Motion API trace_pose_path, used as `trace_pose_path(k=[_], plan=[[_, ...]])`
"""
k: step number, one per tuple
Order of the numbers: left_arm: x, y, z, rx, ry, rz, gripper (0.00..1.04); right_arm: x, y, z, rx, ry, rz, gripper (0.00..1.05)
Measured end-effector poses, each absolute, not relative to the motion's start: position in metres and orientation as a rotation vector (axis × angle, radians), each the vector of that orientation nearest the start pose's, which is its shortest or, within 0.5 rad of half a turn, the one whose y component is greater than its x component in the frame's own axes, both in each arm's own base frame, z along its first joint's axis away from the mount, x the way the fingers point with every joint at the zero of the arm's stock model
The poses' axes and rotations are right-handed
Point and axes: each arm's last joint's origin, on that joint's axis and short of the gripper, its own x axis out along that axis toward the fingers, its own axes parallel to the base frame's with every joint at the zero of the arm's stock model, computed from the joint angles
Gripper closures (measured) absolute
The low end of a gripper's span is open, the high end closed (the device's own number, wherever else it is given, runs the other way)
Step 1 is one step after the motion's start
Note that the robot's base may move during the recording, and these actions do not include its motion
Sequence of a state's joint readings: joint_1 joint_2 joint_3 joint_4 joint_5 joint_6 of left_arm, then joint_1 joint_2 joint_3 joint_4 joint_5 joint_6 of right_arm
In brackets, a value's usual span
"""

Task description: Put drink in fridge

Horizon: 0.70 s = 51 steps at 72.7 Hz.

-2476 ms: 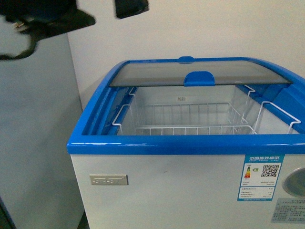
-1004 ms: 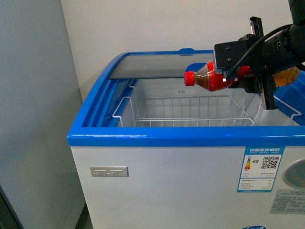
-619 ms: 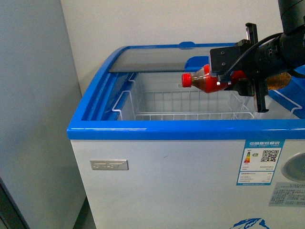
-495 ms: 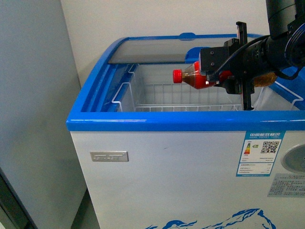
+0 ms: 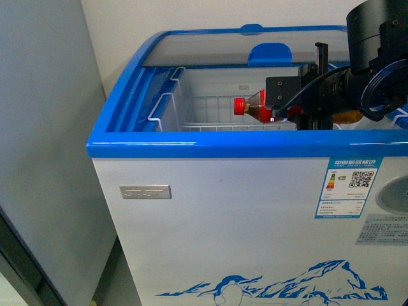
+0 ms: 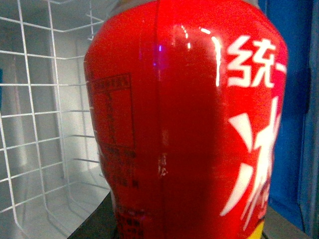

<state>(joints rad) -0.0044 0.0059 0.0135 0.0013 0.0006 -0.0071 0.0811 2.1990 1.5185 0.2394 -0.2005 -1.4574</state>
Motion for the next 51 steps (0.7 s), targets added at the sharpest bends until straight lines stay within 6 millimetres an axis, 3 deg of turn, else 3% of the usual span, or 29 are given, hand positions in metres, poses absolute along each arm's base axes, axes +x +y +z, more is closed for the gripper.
trace_pose_path(k=[22,33,51], plan=[[0.097,0.000,0.168,-0.007,-0.009,-0.005,1.02,0.489,0.046,0.156,-1.392,0.193,0.540,0.68],[0.097,0.000,0.168,-0.007,-0.009,-0.005,1.02,0.498,0.048,0.134,-1.324,0.261,0.526,0.68],[0.097,0.000,0.168,-0.007,-0.009,-0.005,1.02,0.510,0.062,0.126,-1.223,0.281,0.535,0.68]])
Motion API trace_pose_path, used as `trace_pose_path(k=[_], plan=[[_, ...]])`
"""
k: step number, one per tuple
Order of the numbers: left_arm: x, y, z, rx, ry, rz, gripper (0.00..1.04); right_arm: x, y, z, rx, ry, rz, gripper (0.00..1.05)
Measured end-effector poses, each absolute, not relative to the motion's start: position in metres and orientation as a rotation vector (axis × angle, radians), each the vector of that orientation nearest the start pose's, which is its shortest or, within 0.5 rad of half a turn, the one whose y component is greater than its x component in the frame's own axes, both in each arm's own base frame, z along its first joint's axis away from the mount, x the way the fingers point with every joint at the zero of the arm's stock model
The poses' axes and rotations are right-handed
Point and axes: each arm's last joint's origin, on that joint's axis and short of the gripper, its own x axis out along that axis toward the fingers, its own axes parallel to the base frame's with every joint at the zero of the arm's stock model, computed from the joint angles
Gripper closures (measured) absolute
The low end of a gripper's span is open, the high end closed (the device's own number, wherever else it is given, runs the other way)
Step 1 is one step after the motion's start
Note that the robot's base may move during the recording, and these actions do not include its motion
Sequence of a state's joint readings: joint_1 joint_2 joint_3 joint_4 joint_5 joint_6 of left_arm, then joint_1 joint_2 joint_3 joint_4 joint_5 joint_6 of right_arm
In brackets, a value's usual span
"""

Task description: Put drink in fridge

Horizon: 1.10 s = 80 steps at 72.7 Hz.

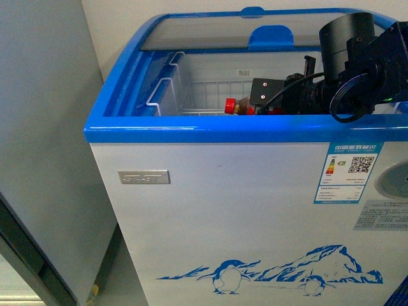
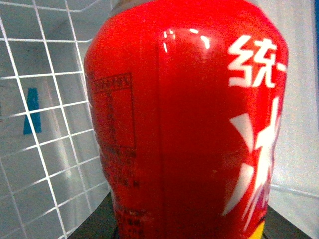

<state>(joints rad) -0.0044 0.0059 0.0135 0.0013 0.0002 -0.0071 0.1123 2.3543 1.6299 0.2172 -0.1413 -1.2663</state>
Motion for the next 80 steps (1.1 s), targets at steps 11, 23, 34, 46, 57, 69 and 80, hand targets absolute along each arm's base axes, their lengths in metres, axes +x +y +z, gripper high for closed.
trace_pose_path(k=[11,23,34,46,57,69,80], plan=[[0.097,0.000,0.168,-0.007,-0.009,-0.005,1.02,0.510,0.061,0.125,-1.215,0.297,0.529,0.61],[0.097,0.000,0.168,-0.007,-0.009,-0.005,1.02,0.508,0.063,0.124,-1.205,0.294,0.556,0.30],[0.097,0.000,0.168,-0.007,-0.009,-0.005,1.02,0.502,0.064,0.130,-1.199,0.282,0.572,0.06],[0.097,0.000,0.168,-0.007,-0.009,-0.005,1.02,0.491,0.061,0.165,-1.185,0.224,0.526,0.07],[0.097,0.000,0.168,-0.007,-0.009,-0.005,1.02,0.466,0.054,0.212,-1.114,0.121,0.501,0.07],[0.097,0.000,0.168,-0.007,-0.009,-0.005,1.02,0.444,0.049,0.252,-1.064,0.026,0.419,0.07],[0.097,0.000,0.168,-0.007,-0.009,-0.005,1.02,0.414,0.029,0.295,-0.976,-0.054,0.188,0.07]])
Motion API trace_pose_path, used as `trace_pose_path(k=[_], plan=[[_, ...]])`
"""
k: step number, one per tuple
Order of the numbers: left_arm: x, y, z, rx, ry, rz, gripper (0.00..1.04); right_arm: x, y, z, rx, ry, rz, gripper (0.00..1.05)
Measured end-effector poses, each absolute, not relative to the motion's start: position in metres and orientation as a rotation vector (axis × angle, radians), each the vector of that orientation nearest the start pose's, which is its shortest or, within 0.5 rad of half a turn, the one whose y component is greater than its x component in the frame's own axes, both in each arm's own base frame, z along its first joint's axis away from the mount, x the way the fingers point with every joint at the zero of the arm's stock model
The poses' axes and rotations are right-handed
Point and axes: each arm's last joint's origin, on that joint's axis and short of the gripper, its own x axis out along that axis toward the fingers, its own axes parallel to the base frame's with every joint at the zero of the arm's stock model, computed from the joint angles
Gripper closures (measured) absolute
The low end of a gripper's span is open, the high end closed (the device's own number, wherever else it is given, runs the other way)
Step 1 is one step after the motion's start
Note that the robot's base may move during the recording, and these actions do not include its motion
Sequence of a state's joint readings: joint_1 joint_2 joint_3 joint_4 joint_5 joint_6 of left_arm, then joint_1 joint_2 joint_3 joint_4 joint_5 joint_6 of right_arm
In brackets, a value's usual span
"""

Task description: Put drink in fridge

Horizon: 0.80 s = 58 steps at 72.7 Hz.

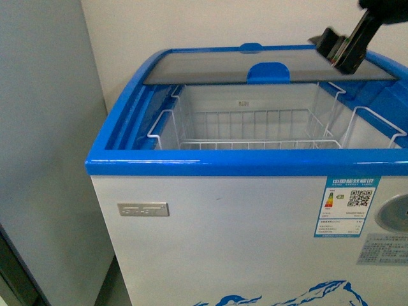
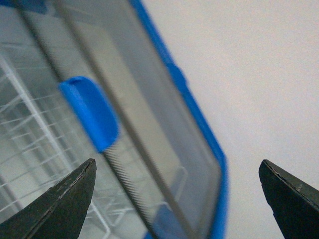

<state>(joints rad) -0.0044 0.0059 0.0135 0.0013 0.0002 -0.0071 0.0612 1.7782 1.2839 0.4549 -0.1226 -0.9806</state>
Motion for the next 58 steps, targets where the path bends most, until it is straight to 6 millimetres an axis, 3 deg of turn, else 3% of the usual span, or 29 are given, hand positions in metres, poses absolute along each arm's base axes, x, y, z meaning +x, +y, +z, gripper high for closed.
trace_pose_path(k=[3,9,23,29,32,35,42,49,58], plan=[[0.097,0.000,0.168,-0.007,-0.009,-0.005,1.02,0.401,0.021,0.309,-0.927,-0.062,0.095,0.07],[0.097,0.000,0.168,-0.007,-0.009,-0.005,1.02,0.356,0.005,0.334,-0.731,-0.004,-0.078,0.07],[0.097,0.000,0.168,-0.007,-0.009,-0.005,1.02,0.267,-0.005,0.342,-0.406,0.125,-0.136,0.07],[0.097,0.000,0.168,-0.007,-0.009,-0.005,1.02,0.251,-0.005,0.347,-0.326,0.090,-0.128,0.08],[0.097,0.000,0.168,-0.007,-0.009,-0.005,1.02,0.244,-0.003,0.350,-0.252,0.016,-0.076,0.14],[0.097,0.000,0.168,-0.007,-0.009,-0.005,1.02,0.238,-0.001,0.346,-0.181,-0.034,-0.028,0.21],[0.097,0.000,0.168,-0.007,-0.009,-0.005,1.02,0.226,0.000,0.313,-0.079,-0.024,0.003,0.38],[0.097,0.000,0.168,-0.007,-0.009,-0.005,1.02,0.212,0.000,0.282,-0.039,0.004,0.000,0.55],[0.097,0.000,0.168,-0.007,-0.009,-0.005,1.02,0.196,0.000,0.258,-0.020,0.004,0.001,0.76]])
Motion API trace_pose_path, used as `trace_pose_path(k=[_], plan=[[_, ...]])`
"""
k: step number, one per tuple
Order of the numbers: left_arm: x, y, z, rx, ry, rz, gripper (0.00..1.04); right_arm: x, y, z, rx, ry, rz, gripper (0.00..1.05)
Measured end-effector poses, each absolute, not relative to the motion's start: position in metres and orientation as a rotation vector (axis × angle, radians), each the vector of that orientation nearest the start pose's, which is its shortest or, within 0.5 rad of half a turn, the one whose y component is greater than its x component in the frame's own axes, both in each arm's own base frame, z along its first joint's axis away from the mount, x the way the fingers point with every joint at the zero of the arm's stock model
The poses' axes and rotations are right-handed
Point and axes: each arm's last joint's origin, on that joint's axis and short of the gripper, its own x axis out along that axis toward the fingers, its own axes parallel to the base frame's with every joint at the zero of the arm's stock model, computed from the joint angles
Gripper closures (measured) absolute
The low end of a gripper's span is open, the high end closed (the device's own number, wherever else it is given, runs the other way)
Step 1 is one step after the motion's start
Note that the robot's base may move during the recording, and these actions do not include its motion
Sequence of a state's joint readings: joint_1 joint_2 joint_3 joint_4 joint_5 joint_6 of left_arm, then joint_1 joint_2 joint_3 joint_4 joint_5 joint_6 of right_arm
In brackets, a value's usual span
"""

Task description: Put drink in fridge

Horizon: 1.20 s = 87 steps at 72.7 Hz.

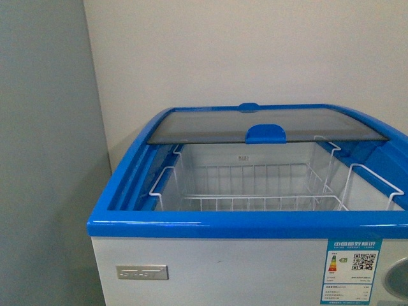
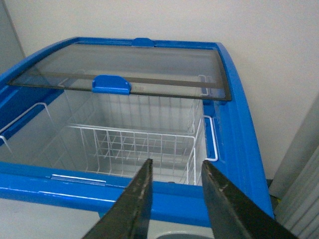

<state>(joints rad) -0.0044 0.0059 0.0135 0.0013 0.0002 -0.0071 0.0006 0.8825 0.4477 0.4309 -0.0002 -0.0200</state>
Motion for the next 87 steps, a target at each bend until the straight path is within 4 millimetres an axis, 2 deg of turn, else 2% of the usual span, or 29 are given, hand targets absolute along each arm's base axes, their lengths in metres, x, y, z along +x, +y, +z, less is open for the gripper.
trace_pose_path(k=[11,32,50,87], plan=[[0.097,0.000,0.168,-0.007,-0.009,-0.005,1.02,0.180,0.000,0.236,-0.015,0.004,0.001,1.02],[0.097,0.000,0.168,-0.007,-0.009,-0.005,1.02,0.155,0.000,0.205,-0.012,0.009,0.001,1.02],[0.097,0.000,0.168,-0.007,-0.009,-0.005,1.02,0.141,0.000,0.190,-0.012,0.008,0.001,1.02],[0.097,0.000,0.168,-0.007,-0.009,-0.005,1.02,0.121,0.000,0.178,-0.012,-0.003,0.001,1.02]])
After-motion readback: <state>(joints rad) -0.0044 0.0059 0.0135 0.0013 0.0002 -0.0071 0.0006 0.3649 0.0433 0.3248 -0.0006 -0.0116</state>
